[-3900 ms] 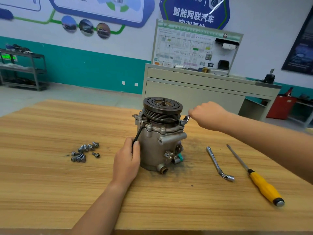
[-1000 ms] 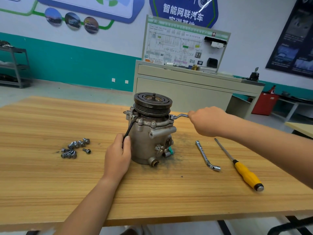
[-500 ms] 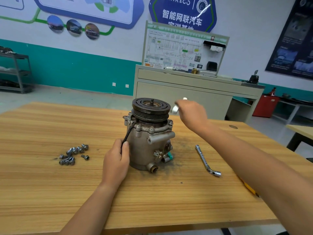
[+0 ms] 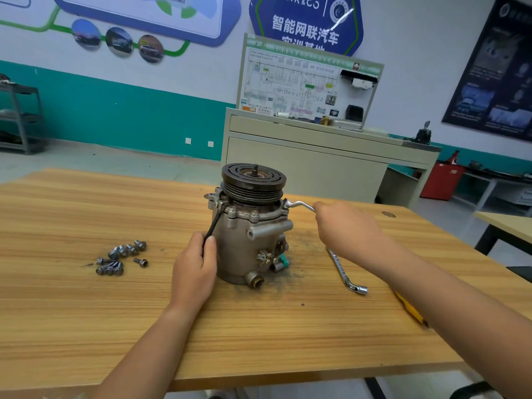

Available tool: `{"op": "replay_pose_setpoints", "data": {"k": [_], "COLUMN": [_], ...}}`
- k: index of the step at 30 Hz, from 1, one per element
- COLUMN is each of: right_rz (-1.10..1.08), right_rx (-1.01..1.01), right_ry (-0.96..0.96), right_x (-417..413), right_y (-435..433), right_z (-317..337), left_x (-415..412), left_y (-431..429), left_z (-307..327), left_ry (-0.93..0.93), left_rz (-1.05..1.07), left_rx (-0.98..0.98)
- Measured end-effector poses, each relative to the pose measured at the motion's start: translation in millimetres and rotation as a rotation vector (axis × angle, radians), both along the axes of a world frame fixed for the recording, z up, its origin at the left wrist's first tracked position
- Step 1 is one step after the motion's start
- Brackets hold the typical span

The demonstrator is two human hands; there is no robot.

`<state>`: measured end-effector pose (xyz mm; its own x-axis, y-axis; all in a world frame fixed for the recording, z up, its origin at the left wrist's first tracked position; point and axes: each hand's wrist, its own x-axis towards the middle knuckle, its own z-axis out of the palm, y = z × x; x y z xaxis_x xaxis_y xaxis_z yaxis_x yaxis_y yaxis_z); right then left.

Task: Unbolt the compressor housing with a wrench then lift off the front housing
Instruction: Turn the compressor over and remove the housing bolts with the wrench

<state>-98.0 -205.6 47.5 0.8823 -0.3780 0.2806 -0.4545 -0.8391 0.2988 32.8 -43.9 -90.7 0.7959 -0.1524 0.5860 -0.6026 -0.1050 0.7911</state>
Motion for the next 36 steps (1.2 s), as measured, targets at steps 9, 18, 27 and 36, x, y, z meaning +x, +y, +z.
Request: {"op": "replay_pose_setpoints", "data": {"k": [9,18,27,36], "right_rz": [0.046,0.085,0.234,0.266], "right_rx": [-0.313,-0.404,-0.197,0.494], "right_ry": [0.205,0.188,-0.129,-0.462], "right_x": [2.1,27.1,79.1,2.5], "right_y": [11.7,-23.6,-40.5,-16.6], "right_z": [13.5,25.6,-2.3,0.0], "left_x": [-4.3,-4.5,-6.4,-3.4], "left_y": [0.2,-1.3,-1.5,-2.1], "left_z": [2.2,2.4,1.2,0.3], "left_ry": [0.008,-0.038,-0.008,-0.024], "left_rz": [0.060,0.044,-0.164,-0.160], "left_rx": [-0.026,-0.003,0.072,0.089]}}
